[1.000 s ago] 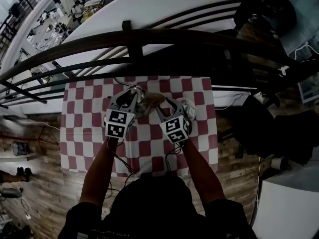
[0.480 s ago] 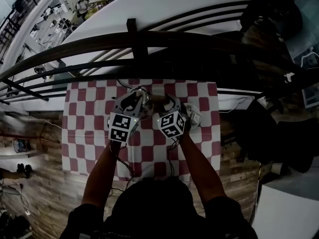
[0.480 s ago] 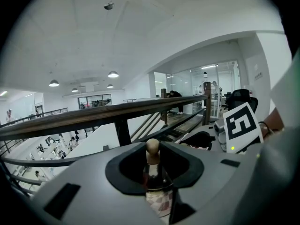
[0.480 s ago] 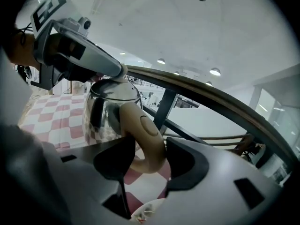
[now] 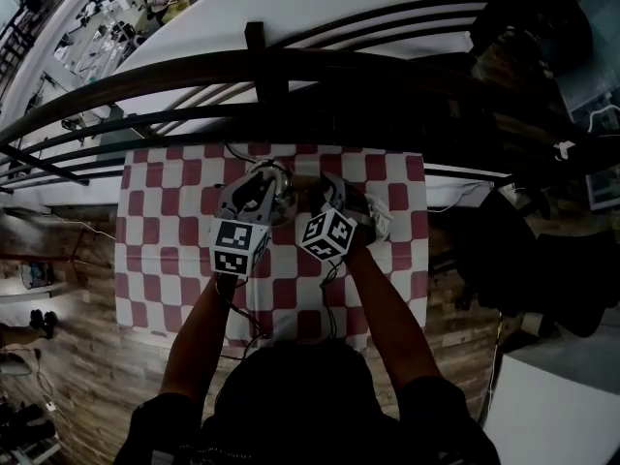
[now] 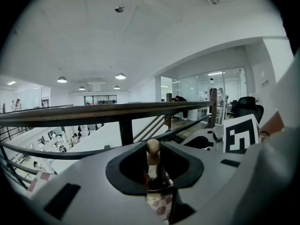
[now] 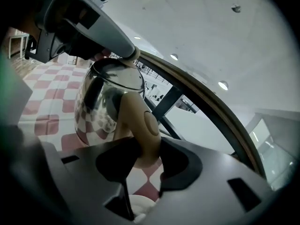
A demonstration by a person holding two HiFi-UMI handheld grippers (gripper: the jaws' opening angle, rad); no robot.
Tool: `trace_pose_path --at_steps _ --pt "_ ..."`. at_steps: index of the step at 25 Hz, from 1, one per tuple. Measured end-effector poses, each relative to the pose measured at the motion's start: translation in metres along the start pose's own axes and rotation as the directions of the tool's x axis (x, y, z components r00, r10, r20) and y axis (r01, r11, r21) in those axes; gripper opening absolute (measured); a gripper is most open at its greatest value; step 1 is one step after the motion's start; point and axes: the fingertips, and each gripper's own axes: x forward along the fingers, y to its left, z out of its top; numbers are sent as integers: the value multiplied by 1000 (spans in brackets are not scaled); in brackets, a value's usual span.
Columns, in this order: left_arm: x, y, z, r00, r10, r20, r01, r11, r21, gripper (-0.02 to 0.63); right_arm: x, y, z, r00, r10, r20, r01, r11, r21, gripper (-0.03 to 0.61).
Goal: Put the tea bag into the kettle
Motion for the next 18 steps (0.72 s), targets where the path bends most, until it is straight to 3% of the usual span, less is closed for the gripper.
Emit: trace_pose_path --at_steps 4,7,10,14,18 --pt "-5 3 6 999 20 26 -20 1000 5 94 4 2 3 1000 -4 -29 3 999 -50 155" --pt "-22 8 75 982 23 185 -38 996 77 94 9 3 9 1000 7 -30 -9 998 -67 155" --pt "-31 10 126 974 -38 224 0 985 170 94 10 1 8 999 15 -35 -17 998 -52 156" --pt "-58 8 102 983 -52 173 15 978 207 95 5 4 9 1000 7 9 -7 1000 -16 160" --pt "-85 9 53 995 -21 101 5 987 158 95 -7 2 13 994 27 107 -29 999 16 199"
